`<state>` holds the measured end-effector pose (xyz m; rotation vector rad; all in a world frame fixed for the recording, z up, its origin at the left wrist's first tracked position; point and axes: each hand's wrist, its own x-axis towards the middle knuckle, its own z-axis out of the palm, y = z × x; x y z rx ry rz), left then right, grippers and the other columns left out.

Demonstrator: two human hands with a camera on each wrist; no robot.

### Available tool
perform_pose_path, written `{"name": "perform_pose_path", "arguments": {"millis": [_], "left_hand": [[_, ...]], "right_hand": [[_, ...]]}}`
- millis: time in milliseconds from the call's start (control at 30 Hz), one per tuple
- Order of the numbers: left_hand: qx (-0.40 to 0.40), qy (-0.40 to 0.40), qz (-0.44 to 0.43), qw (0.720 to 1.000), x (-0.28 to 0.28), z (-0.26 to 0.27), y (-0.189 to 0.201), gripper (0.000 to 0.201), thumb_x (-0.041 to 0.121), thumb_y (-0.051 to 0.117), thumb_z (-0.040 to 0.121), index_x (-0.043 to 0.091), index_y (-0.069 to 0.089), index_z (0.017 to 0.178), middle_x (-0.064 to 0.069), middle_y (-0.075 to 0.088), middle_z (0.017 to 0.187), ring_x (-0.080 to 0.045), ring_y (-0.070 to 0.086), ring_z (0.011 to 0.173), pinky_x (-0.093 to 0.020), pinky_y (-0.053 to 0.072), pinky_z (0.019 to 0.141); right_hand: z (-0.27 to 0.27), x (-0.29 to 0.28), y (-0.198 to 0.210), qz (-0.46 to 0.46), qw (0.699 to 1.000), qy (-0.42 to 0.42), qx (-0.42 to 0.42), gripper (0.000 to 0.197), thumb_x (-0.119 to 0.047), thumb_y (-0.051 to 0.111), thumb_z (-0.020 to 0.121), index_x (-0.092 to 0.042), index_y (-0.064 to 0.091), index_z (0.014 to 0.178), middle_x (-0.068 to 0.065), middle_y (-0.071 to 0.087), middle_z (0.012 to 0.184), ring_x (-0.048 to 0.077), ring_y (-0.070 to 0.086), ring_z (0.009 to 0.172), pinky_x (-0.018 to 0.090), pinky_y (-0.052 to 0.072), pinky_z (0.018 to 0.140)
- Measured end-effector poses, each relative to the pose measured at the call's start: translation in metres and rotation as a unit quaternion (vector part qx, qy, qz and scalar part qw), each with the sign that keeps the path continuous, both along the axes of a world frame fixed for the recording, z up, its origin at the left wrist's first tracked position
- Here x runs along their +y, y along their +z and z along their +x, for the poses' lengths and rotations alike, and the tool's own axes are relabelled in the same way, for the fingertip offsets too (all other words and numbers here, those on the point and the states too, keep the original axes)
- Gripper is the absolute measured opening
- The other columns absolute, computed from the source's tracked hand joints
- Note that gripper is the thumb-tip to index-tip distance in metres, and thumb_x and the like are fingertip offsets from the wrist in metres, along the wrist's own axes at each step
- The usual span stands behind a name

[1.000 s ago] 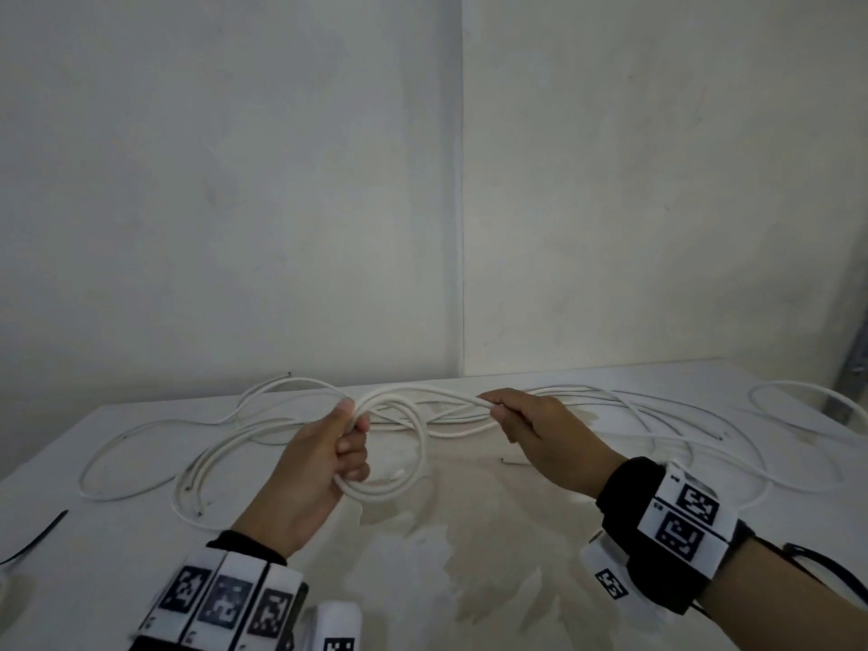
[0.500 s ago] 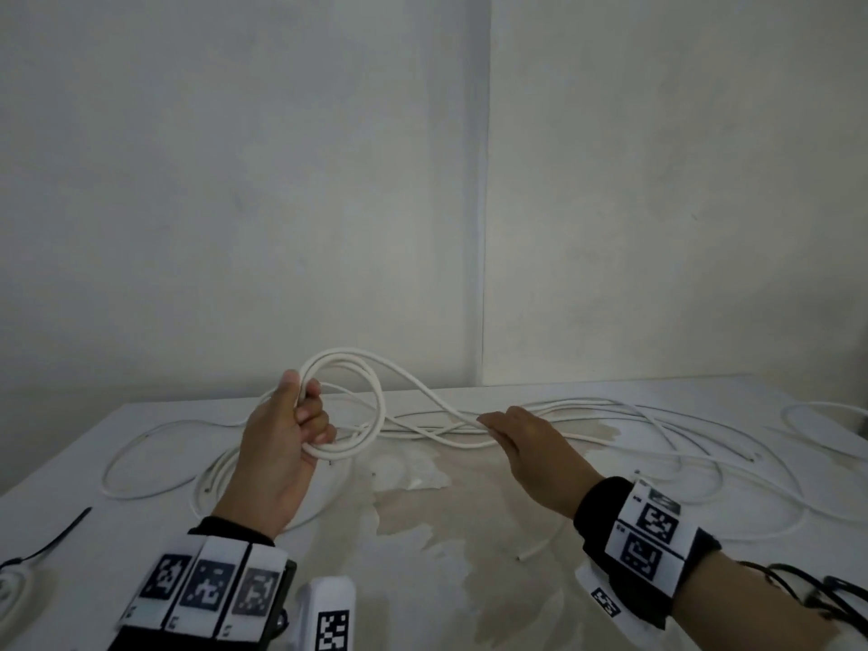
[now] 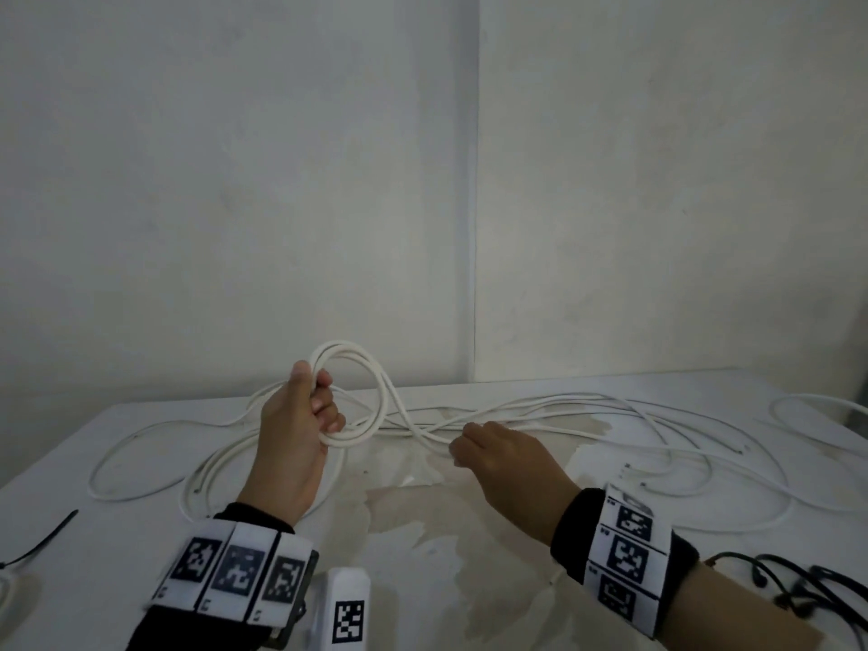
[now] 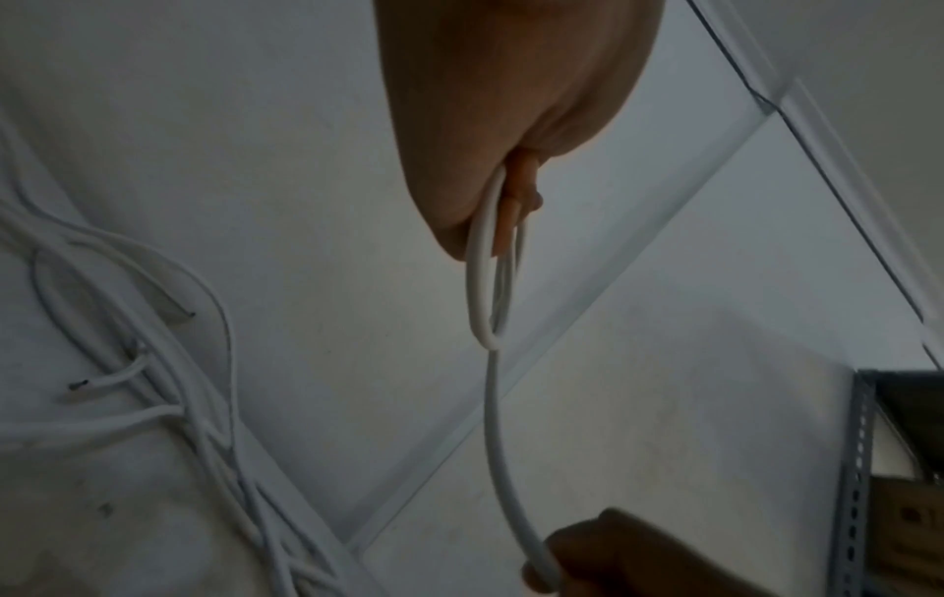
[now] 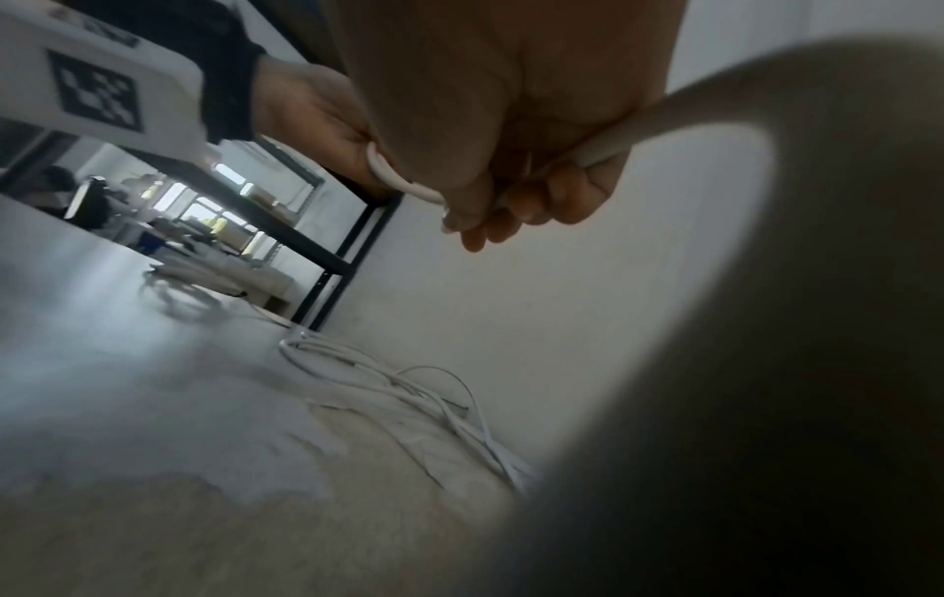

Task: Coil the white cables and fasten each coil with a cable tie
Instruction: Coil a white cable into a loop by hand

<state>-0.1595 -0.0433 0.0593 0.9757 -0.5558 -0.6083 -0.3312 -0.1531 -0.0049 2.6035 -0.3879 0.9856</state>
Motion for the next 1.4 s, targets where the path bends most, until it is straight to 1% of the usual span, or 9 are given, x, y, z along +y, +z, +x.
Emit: {"name": "perform_pose_path", "arguments": {"millis": [167, 467, 567, 767, 867, 1033, 1167, 1300, 1400], "left_hand": [[-0.087, 0.019, 0.042, 0.995, -0.009, -0.011, -0.012, 0.037, 0.026, 0.03, 0.101, 0.012, 0.048, 0.071, 0.013, 0.034, 0.043, -0.001, 0.029, 0.037, -0.016, 0.028, 0.044], [-0.228, -0.026, 0.116, 0.966, -0.009, -0.038, -0.025, 0.033, 0.02, 0.033, 0.1, 0.011, 0.05, 0.073, 0.003, 0.035, 0.057, 0.0, 0.036, 0.041, -0.011, 0.032, 0.043], [-0.21, -0.037, 0.118, 0.97, -0.007, -0.036, -0.025, 0.033, 0.021, 0.032, 0.1, 0.011, 0.05, 0.073, 0.005, 0.035, 0.054, 0.0, 0.036, 0.041, -0.013, 0.032, 0.045], [-0.06, -0.046, 0.06, 0.995, -0.006, -0.03, -0.014, 0.036, 0.026, 0.03, 0.1, 0.01, 0.05, 0.075, 0.009, 0.036, 0.041, -0.002, 0.033, 0.038, -0.02, 0.03, 0.05], [-0.092, -0.01, 0.072, 0.993, -0.007, -0.031, -0.019, 0.036, 0.026, 0.031, 0.1, 0.012, 0.05, 0.074, 0.009, 0.035, 0.048, -0.003, 0.033, 0.041, -0.022, 0.029, 0.052], [-0.159, -0.065, 0.13, 0.976, -0.006, -0.05, -0.033, 0.033, 0.024, 0.034, 0.1, 0.01, 0.051, 0.075, 0.005, 0.037, 0.052, -0.006, 0.034, 0.041, -0.017, 0.03, 0.037], [-0.242, -0.104, 0.145, 0.954, 0.004, -0.047, -0.036, 0.036, 0.024, 0.032, 0.1, 0.01, 0.051, 0.073, 0.002, 0.036, 0.056, -0.008, 0.034, 0.047, -0.016, 0.03, 0.044], [-0.279, -0.126, 0.169, 0.937, 0.012, -0.044, -0.041, 0.041, 0.028, 0.03, 0.1, 0.013, 0.048, 0.066, -0.004, 0.036, 0.057, -0.011, 0.036, 0.049, -0.018, 0.034, 0.047], [-0.306, -0.139, 0.192, 0.922, 0.011, -0.046, -0.04, 0.039, 0.026, 0.031, 0.1, 0.009, 0.051, 0.072, 0.004, 0.044, 0.049, -0.007, 0.042, 0.045, -0.016, 0.036, 0.047]], "right_hand": [[0.002, 0.013, -0.001, -0.105, 0.994, 0.037, 0.0, 0.011, -0.016, 0.046, 0.08, -0.018, 0.052, 0.071, -0.003, 0.054, 0.067, 0.015, 0.04, 0.064, 0.025, 0.031, 0.054], [0.008, 0.039, 0.0, -0.145, 0.983, 0.037, 0.107, 0.024, -0.018, 0.042, 0.08, -0.025, 0.061, 0.067, -0.009, 0.053, 0.063, 0.009, 0.047, 0.053, 0.021, 0.033, 0.049], [0.005, 0.04, 0.004, -0.132, 0.985, 0.036, 0.107, 0.029, -0.013, 0.036, 0.075, -0.024, 0.062, 0.067, -0.008, 0.053, 0.064, 0.01, 0.047, 0.054, 0.022, 0.031, 0.048], [0.001, 0.032, 0.01, -0.114, 0.987, 0.037, 0.105, 0.016, -0.012, 0.052, 0.069, -0.024, 0.062, 0.069, -0.008, 0.055, 0.069, 0.011, 0.051, 0.056, 0.022, 0.035, 0.048], [0.0, 0.039, 0.01, -0.097, 0.99, 0.059, 0.086, 0.011, -0.016, 0.071, 0.066, -0.022, 0.062, 0.07, -0.007, 0.054, 0.068, 0.013, 0.049, 0.055, 0.023, 0.035, 0.048], [0.007, 0.051, 0.019, -0.085, 0.988, 0.13, 0.02, 0.015, -0.017, 0.048, 0.082, -0.018, 0.061, 0.074, -0.003, 0.058, 0.071, 0.013, 0.045, 0.062, 0.024, 0.028, 0.054], [0.002, 0.04, 0.032, -0.023, 0.992, 0.128, 0.001, 0.024, -0.032, 0.048, 0.082, -0.019, 0.065, 0.072, -0.005, 0.06, 0.066, 0.014, 0.056, 0.054, 0.024, 0.036, 0.048], [-0.004, 0.029, 0.045, 0.041, 0.99, 0.131, -0.026, 0.024, -0.034, 0.05, 0.083, -0.02, 0.064, 0.071, -0.006, 0.059, 0.063, 0.013, 0.056, 0.054, 0.022, 0.031, 0.055], [-0.001, 0.026, 0.052, 0.047, 0.992, 0.116, -0.014, 0.025, -0.034, 0.049, 0.083, -0.02, 0.064, 0.068, -0.007, 0.059, 0.062, 0.013, 0.057, 0.052, 0.02, 0.035, 0.05]]}}
